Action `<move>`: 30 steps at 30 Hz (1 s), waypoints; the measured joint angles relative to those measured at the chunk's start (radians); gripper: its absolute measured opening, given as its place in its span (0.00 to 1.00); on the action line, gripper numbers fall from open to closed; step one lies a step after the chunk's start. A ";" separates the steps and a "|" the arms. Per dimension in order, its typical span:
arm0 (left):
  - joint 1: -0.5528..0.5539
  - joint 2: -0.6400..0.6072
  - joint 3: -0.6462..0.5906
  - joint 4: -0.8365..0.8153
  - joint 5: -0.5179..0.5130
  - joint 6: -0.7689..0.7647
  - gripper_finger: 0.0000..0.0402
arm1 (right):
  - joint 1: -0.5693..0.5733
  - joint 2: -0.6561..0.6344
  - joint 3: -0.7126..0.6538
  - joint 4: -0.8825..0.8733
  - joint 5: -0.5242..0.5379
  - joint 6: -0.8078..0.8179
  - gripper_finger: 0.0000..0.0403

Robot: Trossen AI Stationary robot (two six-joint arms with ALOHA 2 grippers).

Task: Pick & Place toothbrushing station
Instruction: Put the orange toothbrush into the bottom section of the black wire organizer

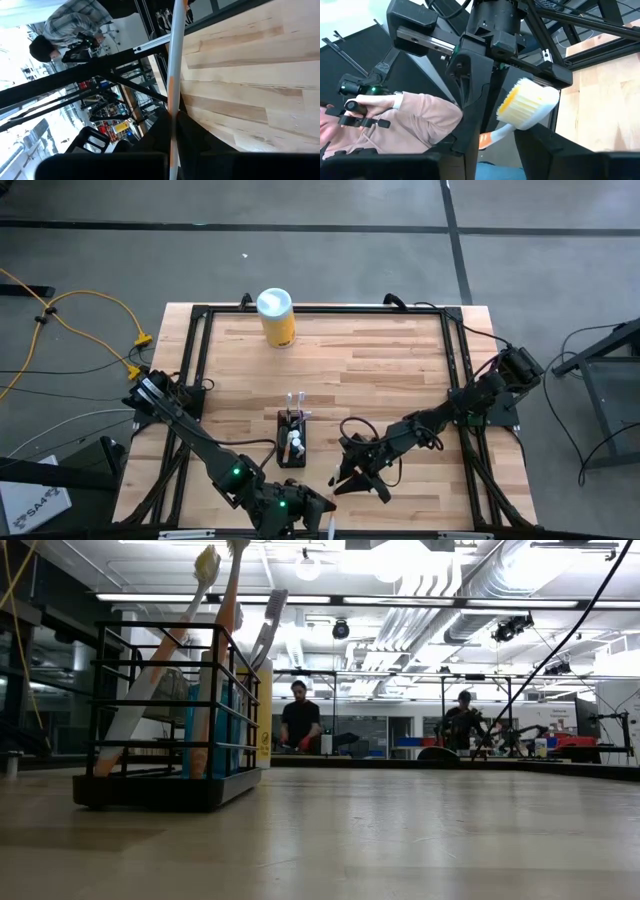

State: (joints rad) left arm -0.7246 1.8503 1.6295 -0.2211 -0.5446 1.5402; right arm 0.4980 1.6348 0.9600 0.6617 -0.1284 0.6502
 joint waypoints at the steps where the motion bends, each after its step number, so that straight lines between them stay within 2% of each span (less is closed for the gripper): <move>1: 0.000 0.000 0.000 0.000 0.000 0.000 0.01 | 0.000 0.000 0.000 0.000 0.000 0.000 0.27; 9: 0.000 0.000 0.000 0.000 0.000 0.000 0.01 | -0.001 0.000 0.000 -0.002 -0.001 0.000 0.20; 19: -0.001 0.000 0.000 -0.009 0.001 0.001 0.01 | -0.010 0.000 0.000 -0.017 -0.046 -0.023 0.03; 22: -0.001 0.000 0.000 -0.007 0.014 0.001 0.01 | -0.015 0.000 0.000 -0.017 -0.059 -0.019 0.02; 30: 0.001 0.000 0.000 -0.005 0.059 -0.018 0.14 | -0.021 0.000 0.001 -0.022 -0.092 0.004 0.02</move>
State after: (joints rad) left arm -0.7238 1.8503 1.6291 -0.2265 -0.4857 1.5223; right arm 0.4774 1.6352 0.9607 0.6397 -0.2202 0.6544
